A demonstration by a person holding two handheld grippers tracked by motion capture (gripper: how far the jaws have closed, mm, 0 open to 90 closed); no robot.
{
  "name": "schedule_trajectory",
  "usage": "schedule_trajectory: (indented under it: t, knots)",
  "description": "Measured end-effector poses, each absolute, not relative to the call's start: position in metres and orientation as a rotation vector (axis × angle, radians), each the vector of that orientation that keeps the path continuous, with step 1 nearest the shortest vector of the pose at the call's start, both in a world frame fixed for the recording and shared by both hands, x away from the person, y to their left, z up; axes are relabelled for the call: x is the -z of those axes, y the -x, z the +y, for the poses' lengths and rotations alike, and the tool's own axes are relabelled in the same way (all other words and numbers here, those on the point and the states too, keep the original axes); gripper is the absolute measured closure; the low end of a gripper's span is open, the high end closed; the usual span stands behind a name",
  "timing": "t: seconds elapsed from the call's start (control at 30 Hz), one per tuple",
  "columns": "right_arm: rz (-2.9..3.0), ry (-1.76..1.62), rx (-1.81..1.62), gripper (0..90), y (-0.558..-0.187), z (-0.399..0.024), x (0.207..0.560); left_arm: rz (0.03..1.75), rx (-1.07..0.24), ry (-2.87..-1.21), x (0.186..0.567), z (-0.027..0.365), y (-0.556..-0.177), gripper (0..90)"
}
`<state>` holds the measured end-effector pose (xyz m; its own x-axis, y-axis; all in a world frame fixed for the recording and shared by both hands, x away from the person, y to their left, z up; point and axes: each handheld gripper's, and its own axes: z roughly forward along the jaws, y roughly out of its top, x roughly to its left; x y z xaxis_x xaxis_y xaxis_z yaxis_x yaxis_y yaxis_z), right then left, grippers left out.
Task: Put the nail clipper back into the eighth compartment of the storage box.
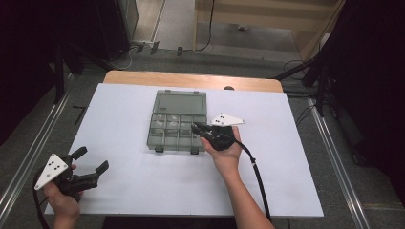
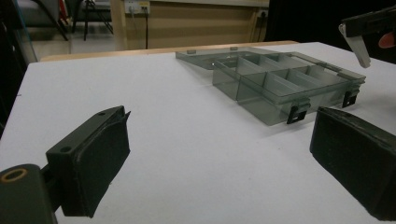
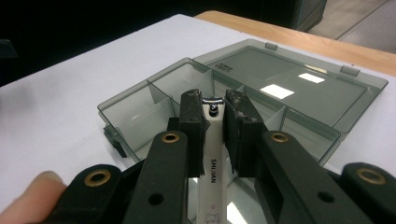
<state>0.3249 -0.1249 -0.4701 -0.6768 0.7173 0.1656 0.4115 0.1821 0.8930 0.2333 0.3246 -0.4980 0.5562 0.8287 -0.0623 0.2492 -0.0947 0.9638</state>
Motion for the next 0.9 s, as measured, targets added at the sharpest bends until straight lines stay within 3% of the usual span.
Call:
schedule_trajectory:
  t: [0.57, 0.63, 0.8, 0.9]
  knots:
    - [2.202, -1.145, -1.394, 78.6, -0.329, -0.126, 0.490, 0.922, -0.624, -1.639, 0.498, 0.324, -0.233, 4.5]
    - [2.192, -1.133, -1.427, 63.3, -0.329, -0.130, 0.491, 0.922, -0.624, -1.639, 0.498, 0.324, -0.233, 4.5]
    - [2.113, -1.152, -1.481, 12.0, -0.321, -0.136, 0.484, 0.922, -0.625, -1.642, 0.498, 0.324, -0.233, 4.5]
    - [2.064, -1.153, -1.486, 0.0, -0.315, -0.142, 0.481, 0.922, -0.625, -1.642, 0.498, 0.324, -0.233, 4.5]
